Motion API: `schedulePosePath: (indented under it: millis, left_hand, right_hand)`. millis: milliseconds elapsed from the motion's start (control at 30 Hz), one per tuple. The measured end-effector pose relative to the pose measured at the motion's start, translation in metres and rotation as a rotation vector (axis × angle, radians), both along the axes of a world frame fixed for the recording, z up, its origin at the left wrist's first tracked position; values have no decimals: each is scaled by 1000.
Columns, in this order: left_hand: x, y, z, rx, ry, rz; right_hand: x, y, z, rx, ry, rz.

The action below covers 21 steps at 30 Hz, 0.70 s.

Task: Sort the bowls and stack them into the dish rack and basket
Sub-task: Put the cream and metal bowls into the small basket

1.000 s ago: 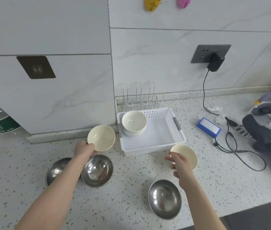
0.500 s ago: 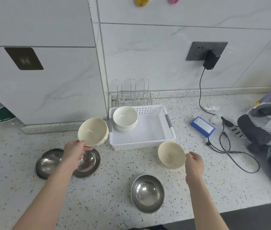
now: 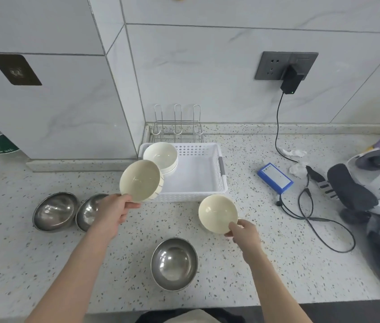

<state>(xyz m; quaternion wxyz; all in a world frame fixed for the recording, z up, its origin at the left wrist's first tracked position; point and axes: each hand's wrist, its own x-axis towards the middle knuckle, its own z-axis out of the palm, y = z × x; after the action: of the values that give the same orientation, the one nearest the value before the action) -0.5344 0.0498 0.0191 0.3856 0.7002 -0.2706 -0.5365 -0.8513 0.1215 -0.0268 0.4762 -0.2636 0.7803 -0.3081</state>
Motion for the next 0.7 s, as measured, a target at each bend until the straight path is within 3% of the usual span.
schedulePosePath:
  millis: [100, 467, 700]
  left_hand:
    - [-13, 4, 1, -11, -30, -11]
    - [-88, -26, 5, -46, -110, -157]
    - [-130, -67, -7, -12, -190, -188]
  right_hand:
    - [-3, 3, -1, -61, 52, -49]
    - [-62, -12, 45, -309, -79, -328]
    - [-68, -44, 56, -326, -157, -361]
